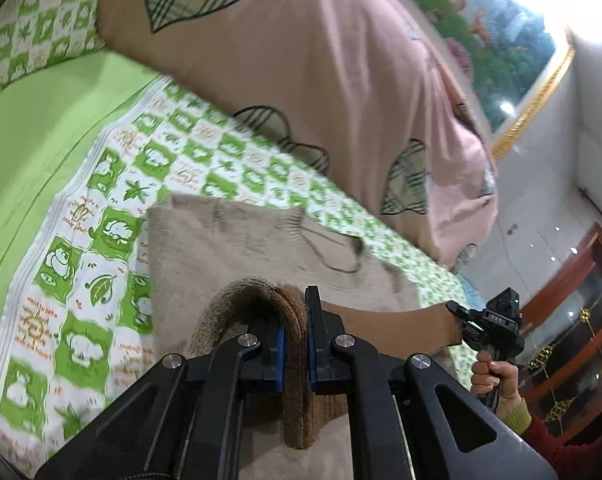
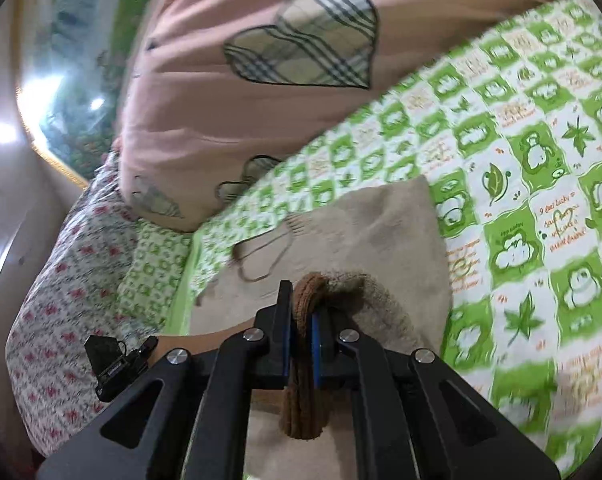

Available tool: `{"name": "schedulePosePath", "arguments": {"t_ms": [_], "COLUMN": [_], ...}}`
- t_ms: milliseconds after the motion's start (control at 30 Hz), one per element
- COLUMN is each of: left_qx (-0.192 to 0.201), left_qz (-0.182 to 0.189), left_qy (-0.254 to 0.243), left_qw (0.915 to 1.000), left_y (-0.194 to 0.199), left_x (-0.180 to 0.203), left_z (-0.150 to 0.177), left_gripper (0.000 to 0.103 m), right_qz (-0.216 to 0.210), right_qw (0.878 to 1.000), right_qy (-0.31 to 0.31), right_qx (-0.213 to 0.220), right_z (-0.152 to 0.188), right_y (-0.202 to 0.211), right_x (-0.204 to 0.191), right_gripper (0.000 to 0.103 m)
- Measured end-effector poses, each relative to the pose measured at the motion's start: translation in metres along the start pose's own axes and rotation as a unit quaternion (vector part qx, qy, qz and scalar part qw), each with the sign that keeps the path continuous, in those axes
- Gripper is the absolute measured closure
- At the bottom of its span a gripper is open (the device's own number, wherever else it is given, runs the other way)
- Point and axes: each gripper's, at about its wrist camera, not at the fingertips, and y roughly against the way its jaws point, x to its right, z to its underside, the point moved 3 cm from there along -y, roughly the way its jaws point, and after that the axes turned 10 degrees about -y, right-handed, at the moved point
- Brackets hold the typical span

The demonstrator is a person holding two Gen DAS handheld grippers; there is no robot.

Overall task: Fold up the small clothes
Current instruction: 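Fold the hem up toward the collar with both grippers and release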

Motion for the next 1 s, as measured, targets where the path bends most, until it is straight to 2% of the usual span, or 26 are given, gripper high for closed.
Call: {"name": "schedulePosePath", "arguments": {"t_ms": [200,267,300,333,367,433,467,533,567,667,767,867,933,1000], "left_qx": [-0.046,-0.055,-0.052,-0.049,-0.050,-0.054,-0.061,-0.089,-0.104,-0.143,-0.162,-0.156,-0.147,-0.137], "left_qz": [-0.046,-0.047,-0.047,-0.051,-0.055,-0.047,-0.033,-0.002,0.011,0.031,0.025,0.018,-0.010,-0.034], "left_qy": [0.035,0.049,0.055,0.054,0.048,0.029,0.021,-0.001,-0.013,-0.045,-0.053,-0.059,-0.063,-0.055], "left_qw": [0.9973,0.9962,0.9960,0.9960,0.9961,0.9970,0.9974,0.9960,0.9944,0.9882,0.9851,0.9859,0.9870,0.9885], "left_y": [-0.040,-0.041,-0.036,-0.027,-0.018,-0.005,-0.003,-0.013,-0.023,-0.060,-0.085,-0.094,-0.098,-0.103], "left_x": [-0.034,-0.038,-0.036,-0.032,-0.024,-0.002,0.011,0.043,0.057,0.087,0.089,0.078,0.062,0.040], "left_z": [0.010,0.014,0.016,0.020,0.026,0.040,0.049,0.070,0.078,0.091,0.085,0.061,0.039,0.019], "left_gripper": [0.093,0.086,0.082,0.072,0.067,0.065,0.062,0.061,0.061,0.061,0.063,0.063,0.063,0.064], "right_qz": [0.044,0.058,0.064,0.069,0.072,0.082,0.070,0.031,0.020,0.031,0.056,0.107,0.156,0.179], "right_qw": [0.999,0.998,0.997,0.997,0.997,0.996,0.996,0.995,0.993,0.973,0.951,0.933,0.933,0.944], "right_qy": [-0.012,-0.033,-0.039,-0.039,-0.031,0.014,0.042,0.093,0.117,0.197,0.246,0.287,0.287,0.251], "right_qx": [-0.017,-0.024,-0.023,-0.011,0.003,0.038,0.043,0.016,-0.014,-0.118,-0.176,-0.187,-0.152,-0.118], "right_z": [-0.004,-0.003,-0.002,0.000,0.002,0.014,0.024,0.045,0.056,0.089,0.108,0.102,0.078,0.050], "right_y": [-0.030,-0.030,-0.025,-0.014,-0.004,0.024,0.033,0.032,0.022,-0.029,-0.067,-0.094,-0.103,-0.107], "right_x": [0.022,0.031,0.033,0.033,0.030,0.011,-0.001,-0.026,-0.038,-0.073,-0.083,-0.081,-0.070,-0.054], "right_gripper": [0.092,0.085,0.079,0.071,0.069,0.066,0.066,0.066,0.066,0.066,0.066,0.066,0.066,0.067]}}
